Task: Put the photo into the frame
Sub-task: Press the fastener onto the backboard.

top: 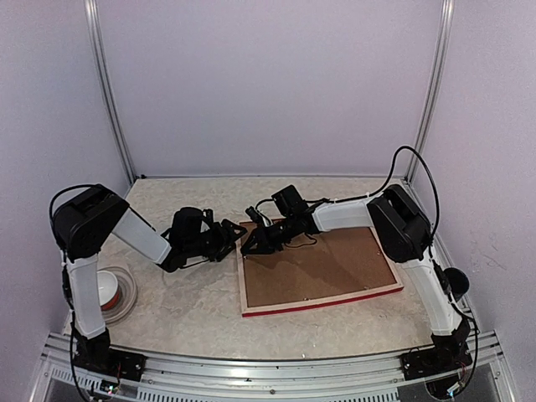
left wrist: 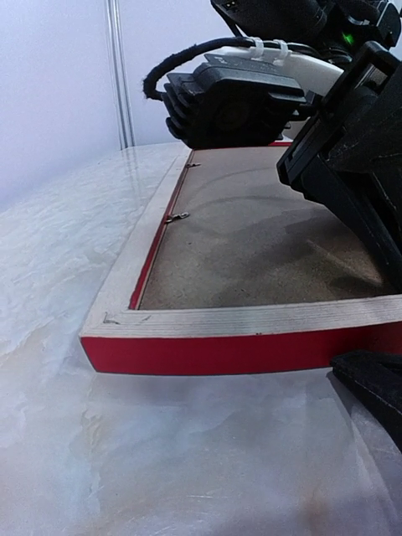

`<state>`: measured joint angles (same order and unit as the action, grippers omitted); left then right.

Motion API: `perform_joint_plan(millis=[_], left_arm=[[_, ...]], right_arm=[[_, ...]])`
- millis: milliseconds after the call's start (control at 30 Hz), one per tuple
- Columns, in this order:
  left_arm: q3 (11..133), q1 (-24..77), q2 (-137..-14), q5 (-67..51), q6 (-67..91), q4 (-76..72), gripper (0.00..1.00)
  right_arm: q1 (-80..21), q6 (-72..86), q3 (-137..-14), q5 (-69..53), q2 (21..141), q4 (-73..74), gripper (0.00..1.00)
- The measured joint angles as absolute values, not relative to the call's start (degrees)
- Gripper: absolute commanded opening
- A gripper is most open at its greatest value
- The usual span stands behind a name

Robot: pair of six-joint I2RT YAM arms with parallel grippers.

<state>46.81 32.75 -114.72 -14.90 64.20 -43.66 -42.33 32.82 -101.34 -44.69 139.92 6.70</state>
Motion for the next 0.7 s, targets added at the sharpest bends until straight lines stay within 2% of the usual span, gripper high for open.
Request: perform_joint_plan(millis=[200,700], left_arm=[[47.1,32.8,-115.0,-14.1,64.2,-43.5,0.73],[49.3,32.4,-116.6,-18.1,64.7,-43.6,0.73]], right_arm=[[-42.2,31.4,-102.5,-45.8,140.8,6.9,0.21],[-43.4,22.0,-97.5,-38.1,135.3,8.0,0.25]])
